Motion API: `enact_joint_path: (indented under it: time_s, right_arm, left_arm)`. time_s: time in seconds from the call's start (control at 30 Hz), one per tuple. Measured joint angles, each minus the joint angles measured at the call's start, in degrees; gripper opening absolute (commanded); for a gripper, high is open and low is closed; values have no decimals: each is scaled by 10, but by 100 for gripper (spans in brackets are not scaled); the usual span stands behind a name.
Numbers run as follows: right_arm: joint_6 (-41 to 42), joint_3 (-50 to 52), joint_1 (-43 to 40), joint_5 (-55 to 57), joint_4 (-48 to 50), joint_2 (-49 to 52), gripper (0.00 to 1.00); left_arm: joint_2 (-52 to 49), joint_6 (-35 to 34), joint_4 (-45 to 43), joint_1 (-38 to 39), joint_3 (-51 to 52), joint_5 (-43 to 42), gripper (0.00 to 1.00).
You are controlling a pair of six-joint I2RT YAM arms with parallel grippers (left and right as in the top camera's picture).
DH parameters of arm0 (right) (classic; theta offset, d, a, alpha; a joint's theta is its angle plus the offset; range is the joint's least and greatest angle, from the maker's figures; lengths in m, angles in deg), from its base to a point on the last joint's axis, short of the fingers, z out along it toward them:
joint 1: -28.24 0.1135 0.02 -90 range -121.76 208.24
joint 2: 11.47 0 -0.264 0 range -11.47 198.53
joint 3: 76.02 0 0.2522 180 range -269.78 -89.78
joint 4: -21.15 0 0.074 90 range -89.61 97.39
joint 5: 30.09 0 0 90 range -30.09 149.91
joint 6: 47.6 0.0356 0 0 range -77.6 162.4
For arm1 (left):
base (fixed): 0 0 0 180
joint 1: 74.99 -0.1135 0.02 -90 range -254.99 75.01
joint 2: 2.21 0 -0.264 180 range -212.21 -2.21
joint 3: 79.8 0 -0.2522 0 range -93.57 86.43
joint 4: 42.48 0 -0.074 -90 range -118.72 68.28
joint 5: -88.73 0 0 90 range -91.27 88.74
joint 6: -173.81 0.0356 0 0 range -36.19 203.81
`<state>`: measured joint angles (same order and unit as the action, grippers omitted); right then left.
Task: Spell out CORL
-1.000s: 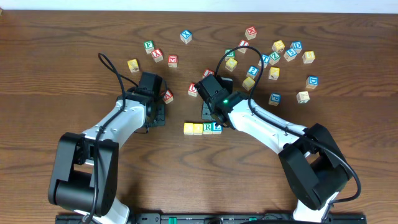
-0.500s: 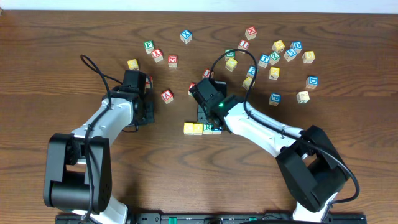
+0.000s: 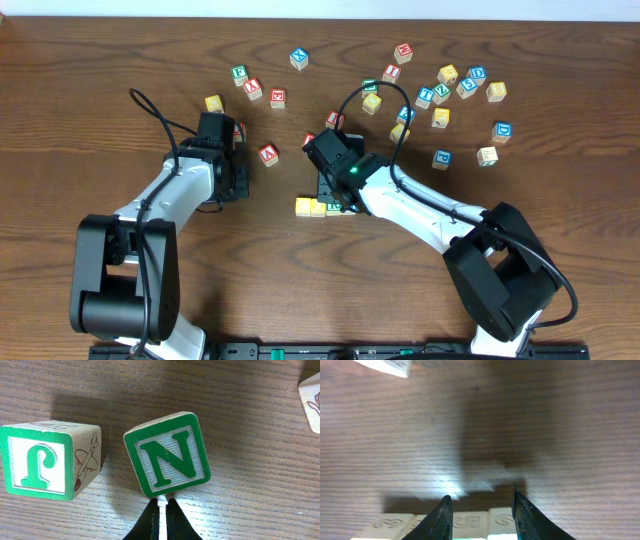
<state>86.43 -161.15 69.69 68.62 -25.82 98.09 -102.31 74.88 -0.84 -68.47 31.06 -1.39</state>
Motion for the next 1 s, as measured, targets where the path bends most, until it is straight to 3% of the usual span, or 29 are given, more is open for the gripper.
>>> enact_joint_path:
  time_s: [1.0]
  right_arm:
    - [-26, 0, 0, 3, -21, 0, 32]
  left_arm:
    - [0, 0, 0, 0, 0, 0, 8]
